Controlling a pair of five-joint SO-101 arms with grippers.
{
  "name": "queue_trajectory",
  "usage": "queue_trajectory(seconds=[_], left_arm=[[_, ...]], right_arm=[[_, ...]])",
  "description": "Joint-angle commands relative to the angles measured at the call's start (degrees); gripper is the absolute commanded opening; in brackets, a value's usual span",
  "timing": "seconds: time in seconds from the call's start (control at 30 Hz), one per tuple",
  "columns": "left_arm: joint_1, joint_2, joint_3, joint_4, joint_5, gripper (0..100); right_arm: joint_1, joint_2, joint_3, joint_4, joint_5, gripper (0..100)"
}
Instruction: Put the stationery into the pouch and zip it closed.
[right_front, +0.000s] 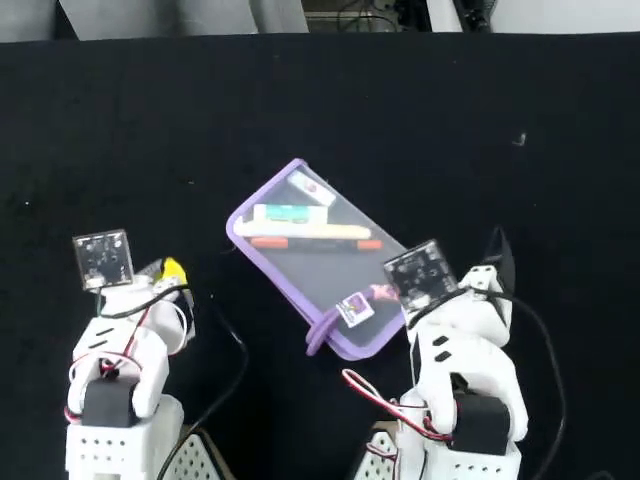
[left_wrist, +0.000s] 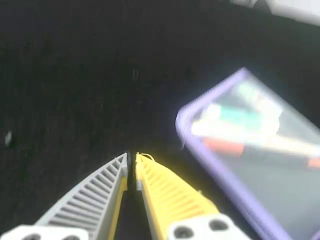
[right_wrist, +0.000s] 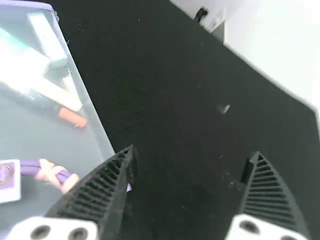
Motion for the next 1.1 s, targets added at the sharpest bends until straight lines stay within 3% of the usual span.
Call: queue_trajectory(seconds=[0.0,0.1,0.27,0.63,0.9,1.07], left_arm=[[-3.82,-1.76,-2.15,3.60,0.09,3],[-7.69,-1.93,-2.33,6.68,0.09,3],[-10.68,-1.93,-1.80,11.69,0.09,3],[-13.05,-1.85,10.33,10.81,0.09,3],[-13.05,-1.58,12.70,14.51,0.09,3],[-13.05,-1.58,12.70,14.24,0.18,3]], right_arm=[[0.88,-4.09,-0.31,0.62,-10.37,26.3],[0.62,-4.88,-0.22,1.76,-16.70,13.7],[0.88,-5.05,4.00,1.49,-17.67,2.2],[0.88,-5.05,18.86,1.49,-18.11,2.0],[0.88,-4.88,20.09,2.11,-17.76,2.1],[0.88,-5.23,20.09,9.58,-17.76,1.9]])
